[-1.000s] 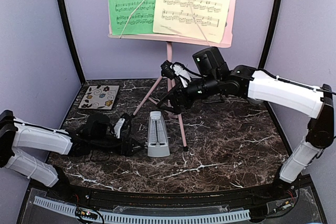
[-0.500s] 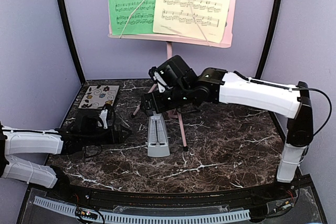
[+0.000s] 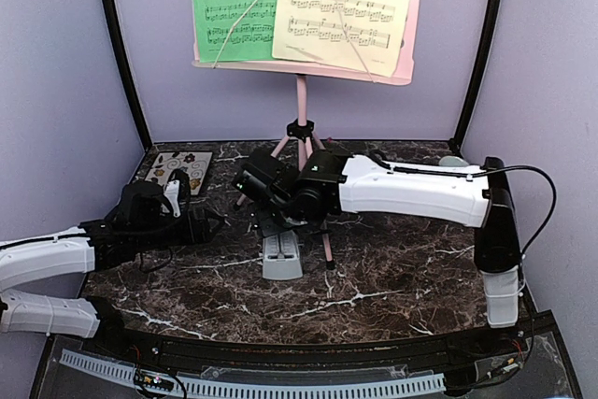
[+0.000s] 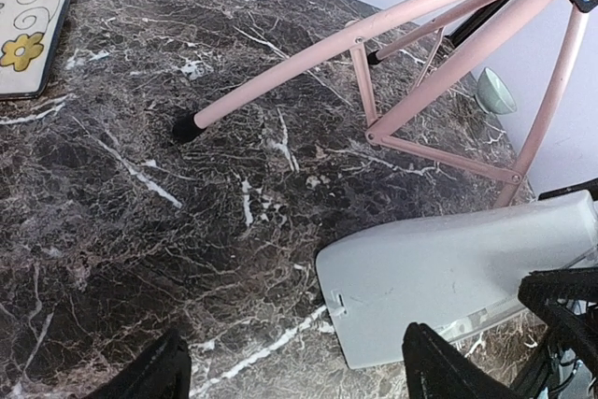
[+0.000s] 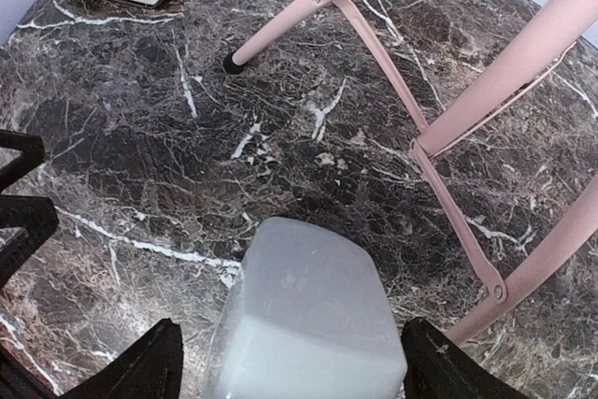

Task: Set up the instrument practice props

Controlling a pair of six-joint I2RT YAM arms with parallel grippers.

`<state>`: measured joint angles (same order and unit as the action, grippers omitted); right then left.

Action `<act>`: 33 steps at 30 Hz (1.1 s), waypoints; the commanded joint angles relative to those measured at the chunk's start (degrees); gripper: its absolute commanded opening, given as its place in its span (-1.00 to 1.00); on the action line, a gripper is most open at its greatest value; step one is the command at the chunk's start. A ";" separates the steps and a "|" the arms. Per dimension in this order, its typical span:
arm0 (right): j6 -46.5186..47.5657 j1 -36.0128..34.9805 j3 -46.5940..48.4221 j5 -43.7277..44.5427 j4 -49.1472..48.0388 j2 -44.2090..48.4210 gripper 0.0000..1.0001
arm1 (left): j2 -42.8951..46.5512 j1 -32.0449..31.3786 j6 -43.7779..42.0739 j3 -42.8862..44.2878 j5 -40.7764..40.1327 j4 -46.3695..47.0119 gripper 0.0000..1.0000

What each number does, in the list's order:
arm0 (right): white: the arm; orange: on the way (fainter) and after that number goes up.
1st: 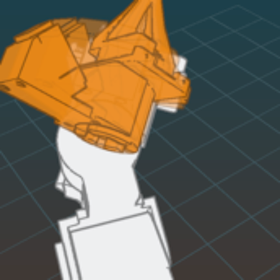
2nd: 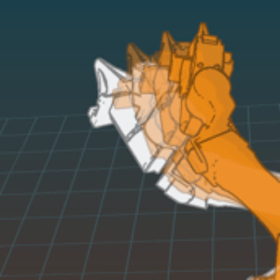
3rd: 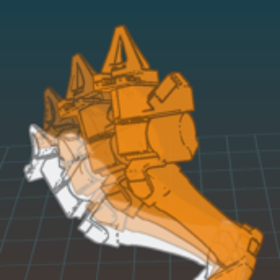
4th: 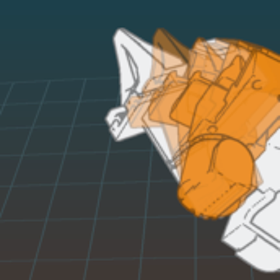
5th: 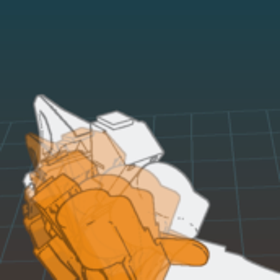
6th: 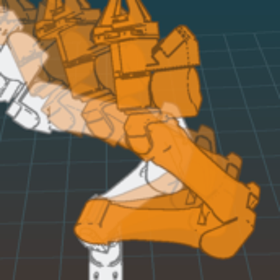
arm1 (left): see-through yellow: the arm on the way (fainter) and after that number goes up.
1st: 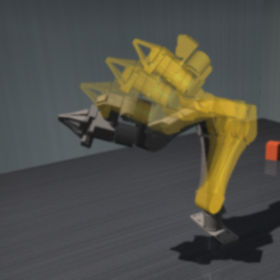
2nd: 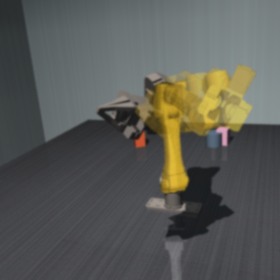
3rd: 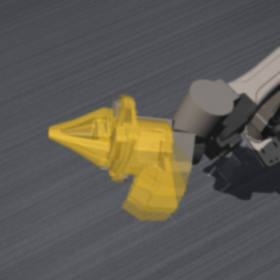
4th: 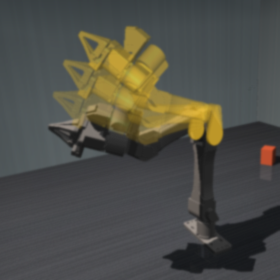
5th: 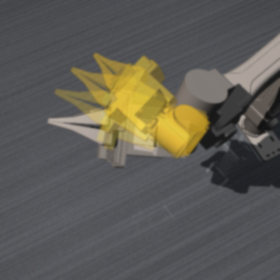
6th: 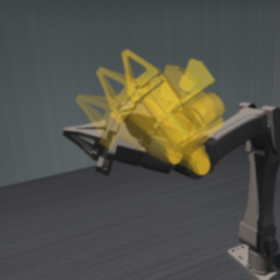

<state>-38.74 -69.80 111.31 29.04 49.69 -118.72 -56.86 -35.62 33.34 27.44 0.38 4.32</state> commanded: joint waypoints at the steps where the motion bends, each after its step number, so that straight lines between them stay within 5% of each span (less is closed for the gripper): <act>1: -5.13 -0.02 -1.11 5.11 1.17 -0.19 0.54 | 2.52 0.02 -2.56 0.48 0.87 -2.93 0.61; 15: 3.58 1.14 -9.07 -0.06 -10.23 7.18 -0.18 | 1.58 0.02 -13.53 3.09 7.89 -5.37 0.62; 28: 12.53 5.34 -23.32 -16.06 -27.31 19.24 -0.39 | 0.32 -5.77 -21.66 -5.22 13.59 2.34 0.59; 33: 14.83 7.57 -27.96 -22.01 -32.93 22.90 -0.66 | -0.81 -8.05 -25.51 -5.59 13.63 2.36 0.64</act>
<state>-26.83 -63.79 85.25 12.60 28.25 -101.27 -56.90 -42.02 12.12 22.39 12.86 4.27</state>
